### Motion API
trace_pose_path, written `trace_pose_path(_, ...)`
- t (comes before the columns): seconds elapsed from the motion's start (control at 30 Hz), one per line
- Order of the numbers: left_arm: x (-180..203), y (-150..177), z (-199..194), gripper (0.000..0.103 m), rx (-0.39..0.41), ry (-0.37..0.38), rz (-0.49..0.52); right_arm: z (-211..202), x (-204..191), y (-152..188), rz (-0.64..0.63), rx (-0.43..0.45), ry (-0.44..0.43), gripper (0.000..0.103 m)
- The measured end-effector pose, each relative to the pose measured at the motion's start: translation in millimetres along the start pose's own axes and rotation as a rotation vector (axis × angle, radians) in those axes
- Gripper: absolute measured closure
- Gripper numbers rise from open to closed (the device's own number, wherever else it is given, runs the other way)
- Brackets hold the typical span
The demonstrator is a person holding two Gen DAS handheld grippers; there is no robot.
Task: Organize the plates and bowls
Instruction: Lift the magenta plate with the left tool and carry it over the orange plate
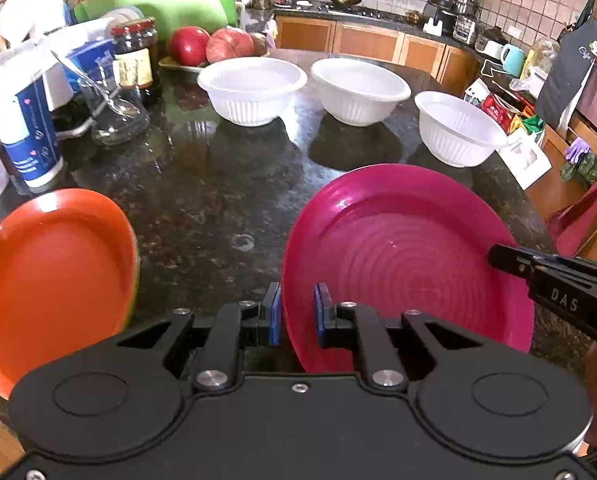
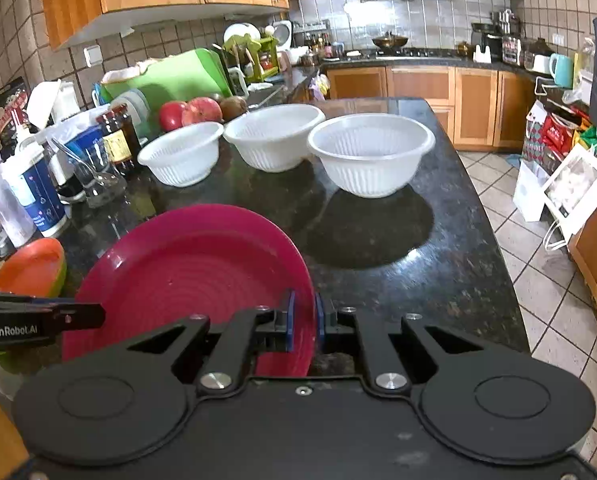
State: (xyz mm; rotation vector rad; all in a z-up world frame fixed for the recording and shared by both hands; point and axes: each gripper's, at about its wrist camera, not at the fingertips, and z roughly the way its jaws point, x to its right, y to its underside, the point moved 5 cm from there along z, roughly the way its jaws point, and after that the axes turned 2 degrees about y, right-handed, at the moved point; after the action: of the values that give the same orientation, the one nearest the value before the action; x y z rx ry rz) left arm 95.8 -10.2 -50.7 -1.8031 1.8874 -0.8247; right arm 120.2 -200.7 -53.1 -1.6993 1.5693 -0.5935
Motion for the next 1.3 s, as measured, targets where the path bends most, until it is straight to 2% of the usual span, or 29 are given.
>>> trace_pose_path(0.23,-30,-6,-17,0.082,0.033,-0.021,0.000,-6,-36,-9,-0.003,0.037,-0.015,0.090)
trace_pose_path(0.87,-160,1,-60,0.082,0.057,-0.100,-0.023,-1,-189,-7,-0.053,0.037,-0.094,0.090)
trace_pose_path(1.3,-218,9,-69,0.082,0.062,-0.097,0.014,11,-244,10,-0.029,0.022,-0.067,0.090)
